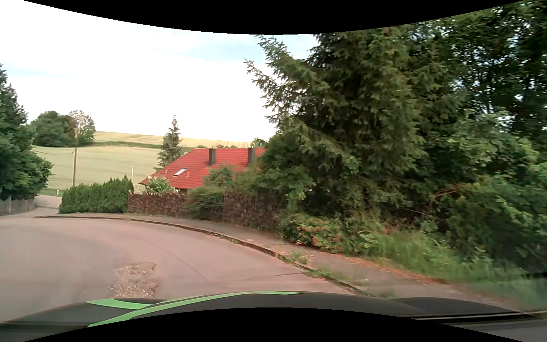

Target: Follow the waypoints while adhering to traffic rules and regulations

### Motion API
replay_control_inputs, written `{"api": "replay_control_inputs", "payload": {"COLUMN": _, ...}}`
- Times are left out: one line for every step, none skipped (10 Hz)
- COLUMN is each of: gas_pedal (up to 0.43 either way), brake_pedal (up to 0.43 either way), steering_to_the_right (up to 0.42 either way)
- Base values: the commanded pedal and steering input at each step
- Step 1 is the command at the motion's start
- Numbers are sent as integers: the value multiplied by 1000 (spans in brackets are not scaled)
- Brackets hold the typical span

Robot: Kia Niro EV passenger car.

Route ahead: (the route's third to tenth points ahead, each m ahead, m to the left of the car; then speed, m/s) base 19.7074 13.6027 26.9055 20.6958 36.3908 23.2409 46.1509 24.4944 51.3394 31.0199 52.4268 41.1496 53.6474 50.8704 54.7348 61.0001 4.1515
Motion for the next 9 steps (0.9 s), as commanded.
{"api": "replay_control_inputs", "payload": {"gas_pedal": 0, "brake_pedal": 146, "steering_to_the_right": -381}}
{"api": "replay_control_inputs", "payload": {"gas_pedal": 0, "brake_pedal": 134, "steering_to_the_right": -381}}
{"api": "replay_control_inputs", "payload": {"gas_pedal": 0, "brake_pedal": 128, "steering_to_the_right": -377}}
{"api": "replay_control_inputs", "payload": {"gas_pedal": 0, "brake_pedal": 122, "steering_to_the_right": -373}}
{"api": "replay_control_inputs", "payload": {"gas_pedal": 0, "brake_pedal": 122, "steering_to_the_right": -369}}
{"api": "replay_control_inputs", "payload": {"gas_pedal": 0, "brake_pedal": 110, "steering_to_the_right": -362}}
{"api": "replay_control_inputs", "payload": {"gas_pedal": 0, "brake_pedal": 104, "steering_to_the_right": -350}}
{"api": "replay_control_inputs", "payload": {"gas_pedal": 0, "brake_pedal": 98, "steering_to_the_right": -347}}
{"api": "replay_control_inputs", "payload": {"gas_pedal": 0, "brake_pedal": 85, "steering_to_the_right": -347}}
